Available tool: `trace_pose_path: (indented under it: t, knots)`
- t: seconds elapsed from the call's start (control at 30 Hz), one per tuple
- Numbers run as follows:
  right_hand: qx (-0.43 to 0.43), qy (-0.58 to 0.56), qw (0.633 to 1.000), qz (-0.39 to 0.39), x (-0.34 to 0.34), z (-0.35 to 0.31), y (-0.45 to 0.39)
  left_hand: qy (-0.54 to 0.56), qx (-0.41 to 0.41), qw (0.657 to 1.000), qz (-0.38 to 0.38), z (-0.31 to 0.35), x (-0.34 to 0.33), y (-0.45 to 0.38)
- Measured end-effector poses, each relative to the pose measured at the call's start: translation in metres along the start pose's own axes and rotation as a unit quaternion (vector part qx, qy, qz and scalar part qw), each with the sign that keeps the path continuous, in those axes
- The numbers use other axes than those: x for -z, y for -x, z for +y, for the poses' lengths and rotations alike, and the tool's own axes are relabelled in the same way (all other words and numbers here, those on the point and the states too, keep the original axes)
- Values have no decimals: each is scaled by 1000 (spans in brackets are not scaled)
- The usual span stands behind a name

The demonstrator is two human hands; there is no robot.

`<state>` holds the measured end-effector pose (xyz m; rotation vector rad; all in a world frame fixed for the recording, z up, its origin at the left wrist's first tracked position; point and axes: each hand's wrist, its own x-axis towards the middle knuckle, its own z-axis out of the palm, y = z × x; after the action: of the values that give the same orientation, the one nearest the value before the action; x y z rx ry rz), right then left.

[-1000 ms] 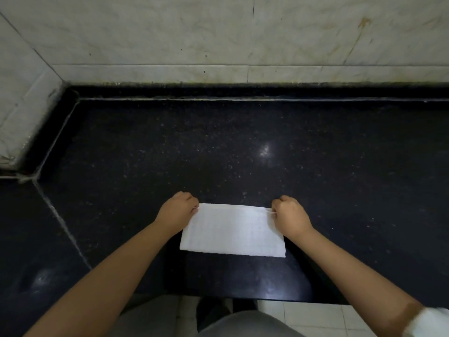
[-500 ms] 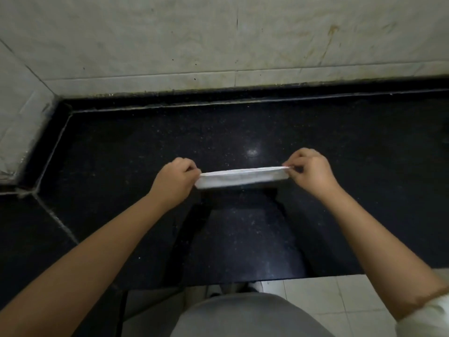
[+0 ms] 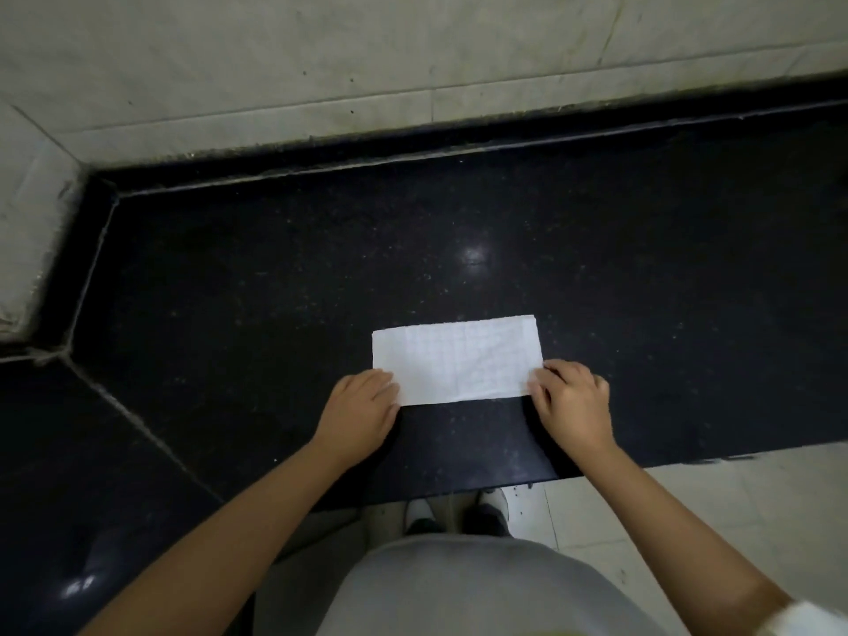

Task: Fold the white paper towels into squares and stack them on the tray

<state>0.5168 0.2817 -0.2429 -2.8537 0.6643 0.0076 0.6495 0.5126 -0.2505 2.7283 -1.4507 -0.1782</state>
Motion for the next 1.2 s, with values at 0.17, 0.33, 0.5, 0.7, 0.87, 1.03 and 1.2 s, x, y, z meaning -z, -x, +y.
trace_pose_path:
  t: [0.17, 0.33, 0.5, 0.7, 0.87, 1.03, 1.2]
  knots:
    - [-203, 21, 975, -82, 4, -14, -13, 71, 87, 994, -13, 12, 11, -41]
    - [-249, 14, 960, -127, -4, -23, -23, 52, 185, 973, -131, 17, -6, -59]
    - [-298, -34, 940, -161, 5, -29, -30, 41, 190, 971, -139, 14, -10, -57]
    - [-303, -150, 933, -121, 24, -40, -33, 60, 178, 974, -130, 11, -6, -53]
    - [-163, -245, 955, 32, 39, -90, -43, 111, 224, 966, -64, -8, 7, -37]
    - [67, -161, 981, 86, -6, -158, -37, 130, 286, 948, -46, -37, 8, 3]
    - [115, -81, 990, 5, -49, -161, -22, 136, 305, 941, -52, -50, 4, 33]
